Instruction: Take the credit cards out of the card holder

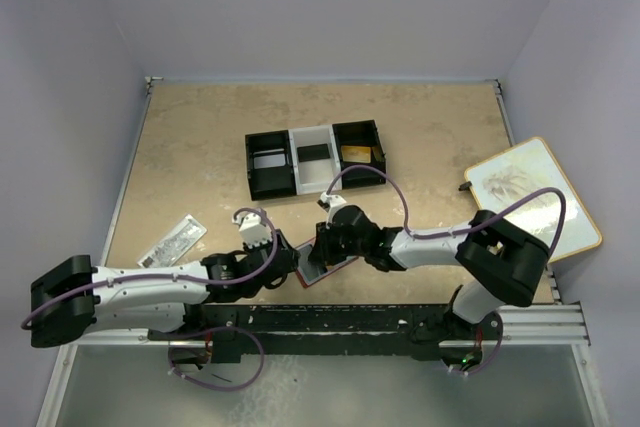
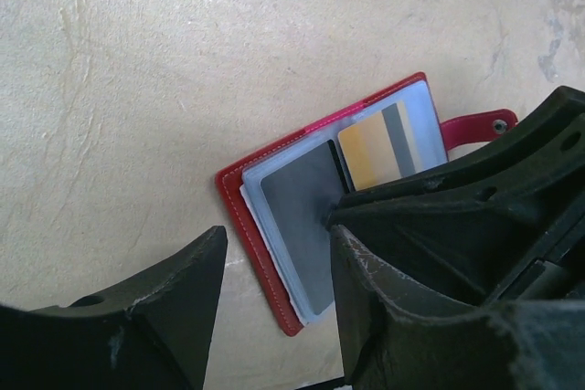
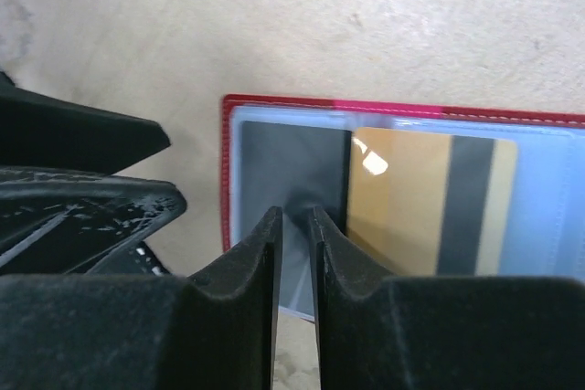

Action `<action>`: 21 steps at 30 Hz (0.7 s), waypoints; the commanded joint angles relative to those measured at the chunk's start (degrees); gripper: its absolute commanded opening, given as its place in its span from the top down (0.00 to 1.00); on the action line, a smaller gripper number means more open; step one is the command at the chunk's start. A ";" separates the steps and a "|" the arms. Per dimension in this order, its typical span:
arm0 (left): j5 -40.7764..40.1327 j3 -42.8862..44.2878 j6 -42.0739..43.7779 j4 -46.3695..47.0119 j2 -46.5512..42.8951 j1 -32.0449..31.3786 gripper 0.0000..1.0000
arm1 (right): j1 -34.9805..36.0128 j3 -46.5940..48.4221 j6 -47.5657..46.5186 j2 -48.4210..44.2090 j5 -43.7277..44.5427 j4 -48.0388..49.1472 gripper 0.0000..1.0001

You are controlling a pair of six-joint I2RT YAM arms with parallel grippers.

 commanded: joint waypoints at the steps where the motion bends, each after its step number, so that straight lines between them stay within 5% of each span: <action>1: -0.04 1.66 1.48 1.82 3.04 0.06 0.53 | 0.05 2.48 -1.02 2.06 5.52 -5.73 0.79; 14: 2.80 4.69 4.75 4.66 11.43 0.06 0.53 | 0.08 2.58 2.67 0.90 15.72 -15.59 0.78; 21: 2.51 5.65 4.99 4.18 13.10 0.10 0.54 | -0.07 0.19 2.91 -0.70 8.73 -10.15 0.75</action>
